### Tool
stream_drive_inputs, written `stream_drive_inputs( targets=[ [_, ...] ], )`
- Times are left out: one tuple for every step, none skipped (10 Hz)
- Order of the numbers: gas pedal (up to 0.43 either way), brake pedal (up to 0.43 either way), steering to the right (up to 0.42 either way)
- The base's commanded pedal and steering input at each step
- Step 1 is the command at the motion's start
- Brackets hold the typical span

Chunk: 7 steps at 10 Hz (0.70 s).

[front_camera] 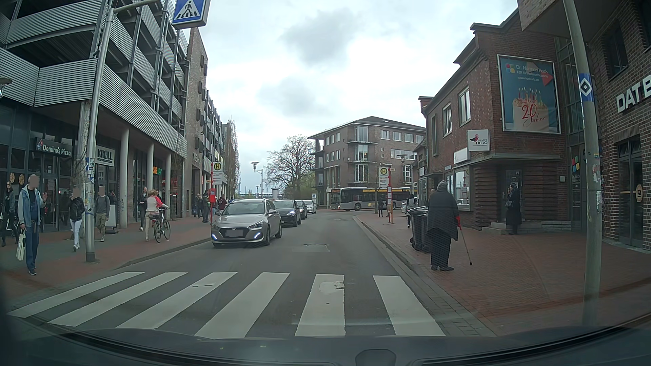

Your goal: Follow the waypoints while adhering to traffic rules and regulations

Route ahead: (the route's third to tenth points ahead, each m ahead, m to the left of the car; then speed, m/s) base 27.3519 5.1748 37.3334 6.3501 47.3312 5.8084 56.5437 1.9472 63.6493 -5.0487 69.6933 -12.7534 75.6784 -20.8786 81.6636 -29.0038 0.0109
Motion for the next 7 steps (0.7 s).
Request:
stream_drive_inputs(
  targets=[
    [0.0,0.268,0.001],
    [0.0,0.268,0.001],
    [0.0,0.268,0.001],
    [0.0,0.268,0.001],
    [0.0,0.274,0.001],
    [0.0,0.274,0.001],
    [0.0,0.274,0.001]
  ],
)
